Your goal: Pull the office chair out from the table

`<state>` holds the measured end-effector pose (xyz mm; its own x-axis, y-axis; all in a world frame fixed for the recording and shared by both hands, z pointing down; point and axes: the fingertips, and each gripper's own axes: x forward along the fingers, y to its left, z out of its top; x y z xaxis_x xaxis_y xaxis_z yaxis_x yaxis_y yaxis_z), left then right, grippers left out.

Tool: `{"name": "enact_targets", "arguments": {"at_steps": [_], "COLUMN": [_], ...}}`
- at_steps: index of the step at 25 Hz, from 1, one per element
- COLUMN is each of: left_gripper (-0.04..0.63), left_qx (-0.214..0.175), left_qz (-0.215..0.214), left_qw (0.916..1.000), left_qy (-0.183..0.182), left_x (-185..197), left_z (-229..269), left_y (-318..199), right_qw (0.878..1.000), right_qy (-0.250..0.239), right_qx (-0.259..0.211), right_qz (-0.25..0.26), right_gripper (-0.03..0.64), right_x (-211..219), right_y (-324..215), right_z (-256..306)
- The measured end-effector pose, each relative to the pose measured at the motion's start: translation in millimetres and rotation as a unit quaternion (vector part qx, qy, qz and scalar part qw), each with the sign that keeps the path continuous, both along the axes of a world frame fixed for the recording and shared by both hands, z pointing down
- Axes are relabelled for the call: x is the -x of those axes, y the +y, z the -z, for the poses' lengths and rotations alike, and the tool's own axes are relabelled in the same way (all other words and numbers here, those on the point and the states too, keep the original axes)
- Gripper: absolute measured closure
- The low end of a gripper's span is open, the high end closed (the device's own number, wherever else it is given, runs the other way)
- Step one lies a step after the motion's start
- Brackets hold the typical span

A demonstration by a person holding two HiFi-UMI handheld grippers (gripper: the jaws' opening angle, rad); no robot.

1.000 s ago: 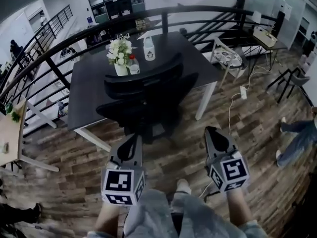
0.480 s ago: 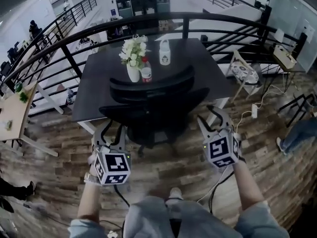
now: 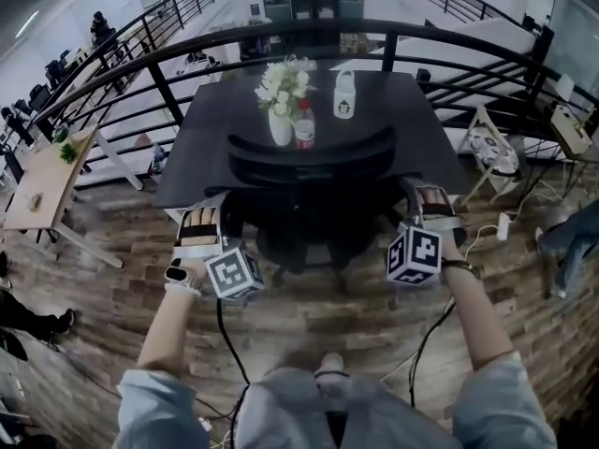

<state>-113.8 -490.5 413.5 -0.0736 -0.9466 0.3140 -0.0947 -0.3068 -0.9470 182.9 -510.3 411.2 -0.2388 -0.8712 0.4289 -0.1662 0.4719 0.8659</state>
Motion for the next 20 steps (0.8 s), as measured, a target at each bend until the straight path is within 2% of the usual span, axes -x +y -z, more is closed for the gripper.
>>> {"name": "enact_targets", "arguments": {"at_steps": [2,4,8,13,16,19,20], "left_gripper": [0.364,0.363,0.356,0.353,0.353,0.399,0.399], "left_qx": [0.016,0.005,-0.013,0.003,0.0,-0.02,-0.024], "left_qz": [0.022,0.033,0.036,0.043,0.049,0.046,0.046], "left_qw": [0.9996,0.9991,0.9986,0.9978,0.997,0.9954,0.9951], "left_qy": [-0.011,-0.026,-0.038,-0.051,-0.059,-0.081,-0.084], "left_x": [12,21,19,14,14,14,14], "left_z": [-11,-10,-10,-21,-24,-19,-19], "left_y": [-6,-12,-28,-42,-46,-50,-50], "right_qw": [1.0,1.0,0.999,0.998,0.998,0.996,0.996], "right_qy": [0.013,0.023,0.036,0.051,0.053,0.052,0.048], "right_qx": [-0.002,-0.004,0.006,-0.003,-0.017,-0.058,-0.068], "right_qz": [0.005,0.01,0.022,0.033,0.033,0.035,0.033], "right_gripper": [0.326,0.325,0.322,0.321,0.323,0.352,0.406], "right_x": [1,4,8,7,6,4,4], "right_y": [-8,-14,-22,-32,-37,-39,-40], "right_z": [-6,-10,-24,-28,-26,-18,-15]}}
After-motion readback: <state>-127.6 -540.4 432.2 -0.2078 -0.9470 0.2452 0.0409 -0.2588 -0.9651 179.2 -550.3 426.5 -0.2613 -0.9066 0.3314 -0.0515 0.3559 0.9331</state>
